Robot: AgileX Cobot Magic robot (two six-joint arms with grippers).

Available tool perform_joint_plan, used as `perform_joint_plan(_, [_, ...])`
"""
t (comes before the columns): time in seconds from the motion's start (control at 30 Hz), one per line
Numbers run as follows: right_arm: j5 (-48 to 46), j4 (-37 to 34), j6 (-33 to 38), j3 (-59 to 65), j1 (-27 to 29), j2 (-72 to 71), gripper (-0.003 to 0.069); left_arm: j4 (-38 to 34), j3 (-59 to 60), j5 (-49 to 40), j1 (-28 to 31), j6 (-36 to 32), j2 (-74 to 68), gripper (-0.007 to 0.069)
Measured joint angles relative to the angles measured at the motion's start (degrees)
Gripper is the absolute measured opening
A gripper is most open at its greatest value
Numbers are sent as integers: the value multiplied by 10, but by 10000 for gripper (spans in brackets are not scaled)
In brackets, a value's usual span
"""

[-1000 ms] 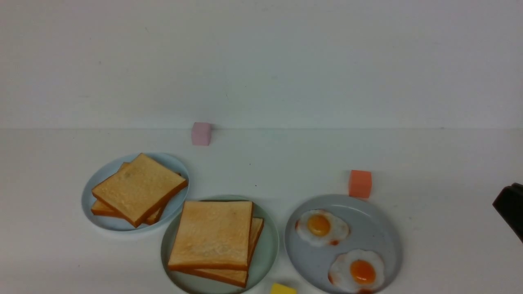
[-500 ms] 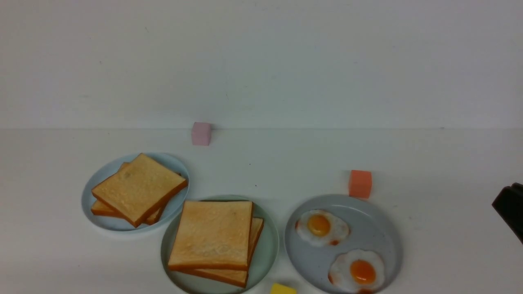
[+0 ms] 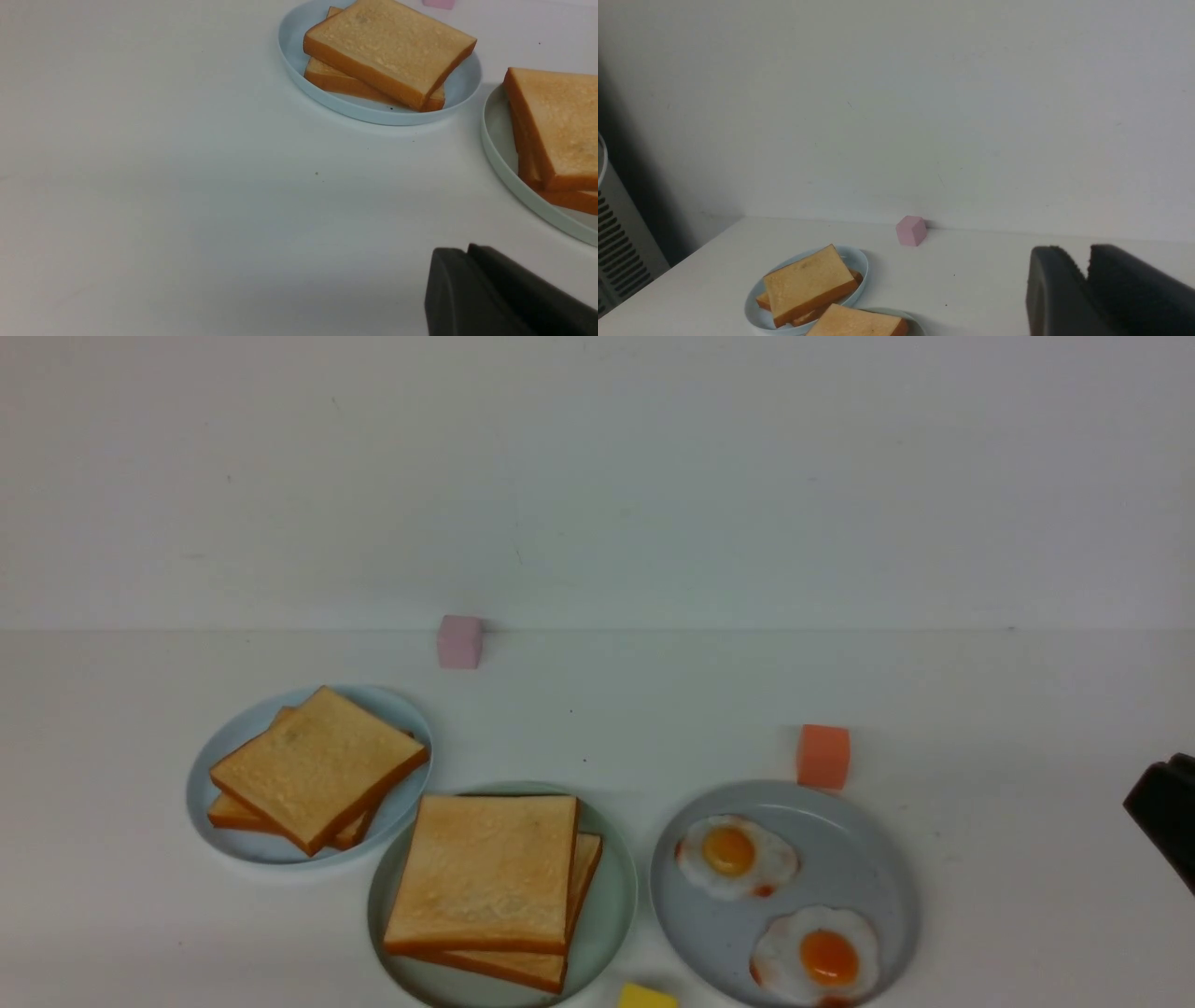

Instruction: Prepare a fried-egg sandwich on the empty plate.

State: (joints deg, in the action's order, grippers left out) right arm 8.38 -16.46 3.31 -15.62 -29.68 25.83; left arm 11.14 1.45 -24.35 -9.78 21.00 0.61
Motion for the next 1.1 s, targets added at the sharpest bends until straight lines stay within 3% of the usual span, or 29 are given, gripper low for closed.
perform_joint_plan(0.27, [-10,11,10,3,5,-10,150,0,0,0,0,0,0,38])
perform_joint_plan(0.37, [-57,31,29,4,46,-46,155,0,0,0,0,0,0,39])
perform_joint_plan(0.43, [-113,46,29,8,110,-78,157,0,0,0,0,0,0,39])
perform_joint_plan(0.6, [-229,122,-33,42,247,-148,165,0,0,0,0,0,0,49])
perform_joint_plan(0.7, [-251,173,-93,68,295,-164,169,0,0,0,0,0,0,50])
perform_joint_plan(0.9, [-295,261,-193,119,328,-204,176,0,0,0,0,0,0,58])
perform_joint_plan(1.1, [-308,271,-203,166,331,-254,183,1,0,-1,0,0,0,59])
